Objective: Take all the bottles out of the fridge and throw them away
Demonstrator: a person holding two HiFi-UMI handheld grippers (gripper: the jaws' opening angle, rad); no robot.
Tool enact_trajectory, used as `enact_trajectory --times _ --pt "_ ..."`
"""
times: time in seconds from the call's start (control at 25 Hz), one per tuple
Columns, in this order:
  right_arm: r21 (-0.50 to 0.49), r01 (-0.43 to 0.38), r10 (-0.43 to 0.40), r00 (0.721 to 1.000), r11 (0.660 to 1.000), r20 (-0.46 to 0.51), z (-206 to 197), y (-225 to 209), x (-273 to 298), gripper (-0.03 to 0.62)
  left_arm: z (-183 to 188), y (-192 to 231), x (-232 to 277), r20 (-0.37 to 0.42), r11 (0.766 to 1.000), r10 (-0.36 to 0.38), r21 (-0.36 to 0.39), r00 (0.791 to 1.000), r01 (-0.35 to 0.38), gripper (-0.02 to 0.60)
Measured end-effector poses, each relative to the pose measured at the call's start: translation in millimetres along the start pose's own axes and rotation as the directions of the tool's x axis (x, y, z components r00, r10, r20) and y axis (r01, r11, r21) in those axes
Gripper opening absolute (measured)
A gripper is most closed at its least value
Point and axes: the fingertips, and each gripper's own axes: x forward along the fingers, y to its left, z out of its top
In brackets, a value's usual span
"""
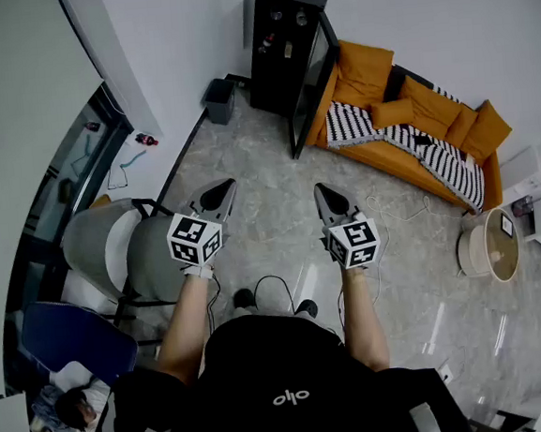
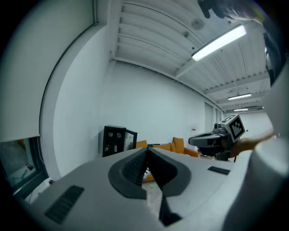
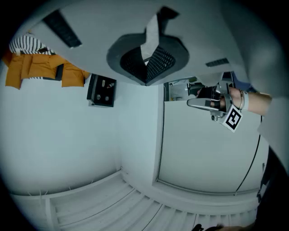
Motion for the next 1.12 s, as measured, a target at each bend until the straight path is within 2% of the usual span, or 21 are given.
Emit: enact_trajectory --times 0.36,0.64,0.92,1.12 --pt "0.005 0.001 -0.001 1.0 1.0 -0.022 1.9 29.4 36.3 0.002 -9.2 33.0 -13.7 -0.022 1.0 -0.022 0.014 1.0 0.022 0.006" --pt "-0.026 -0.027 0.025 0.998 0.999 -0.051 -5.4 17.7 72.2 0.002 -23.7 55.6 9.3 -0.04 1.0 -0.004 -0.013 0.999 0.003 0.006" --pt "-0.032 -0.067 0.066 0.996 0.997 -0.052 -7.4 -30.2 142.4 0.002 -16.8 100.6 69.9 -0.031 0.999 0.029 -0.043 0.999 -0.03 0.006" --pt "-0.024 -0.079 0.078 0.996 0.997 -0.041 6.6 -93.3 191.8 0.002 -2.6 129.2 141.7 -0.044 0.998 0.044 -0.033 0.998 -0.045 0.006"
